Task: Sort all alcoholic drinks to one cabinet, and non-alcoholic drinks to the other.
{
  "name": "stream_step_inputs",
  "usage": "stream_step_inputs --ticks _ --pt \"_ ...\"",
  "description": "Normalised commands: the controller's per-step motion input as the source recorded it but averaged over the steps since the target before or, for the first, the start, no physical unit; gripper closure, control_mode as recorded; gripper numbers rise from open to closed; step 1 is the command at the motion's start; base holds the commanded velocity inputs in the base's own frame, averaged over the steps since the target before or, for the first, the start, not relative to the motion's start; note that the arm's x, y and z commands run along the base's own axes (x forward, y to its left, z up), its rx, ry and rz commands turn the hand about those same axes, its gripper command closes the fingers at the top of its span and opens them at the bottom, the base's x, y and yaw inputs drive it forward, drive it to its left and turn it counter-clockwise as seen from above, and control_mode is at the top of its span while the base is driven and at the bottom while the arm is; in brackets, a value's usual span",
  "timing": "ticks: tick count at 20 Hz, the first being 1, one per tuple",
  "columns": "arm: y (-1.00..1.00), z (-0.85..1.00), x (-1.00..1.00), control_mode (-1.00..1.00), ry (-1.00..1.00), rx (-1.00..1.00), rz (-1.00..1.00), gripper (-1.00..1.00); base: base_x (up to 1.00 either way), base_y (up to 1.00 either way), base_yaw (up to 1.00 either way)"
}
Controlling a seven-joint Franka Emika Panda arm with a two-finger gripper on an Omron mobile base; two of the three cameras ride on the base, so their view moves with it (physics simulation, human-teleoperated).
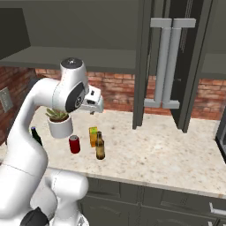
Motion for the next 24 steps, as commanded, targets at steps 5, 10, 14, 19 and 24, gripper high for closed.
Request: stream_step_inputs --ticks 5,10,14,19,24 --pt "-0.65 -0.6 -0.69 -1.0 -0.32 -0.03 0.31 -1.0 0.0 0.0 0.0" --pt "-0.42 -0.41 -0.21 -1.0 -0.17 0.0 0.28 -1.0 0.0 0.0 0.0" --pt "0.0 -0.34 0.02 -1.0 -0.13 0.0 0.11 -1.0 0.0 0.0 0.0" --pt "-0.16 -0.37 0.02 -1.0 -0.12 0.03 0.16 -1.0 0.0 0.0 0.0" --pt "-0.28 -0.39 0.0 -1.0 -0.13 0.03 0.19 -1.0 0.0 0.0 0.0"
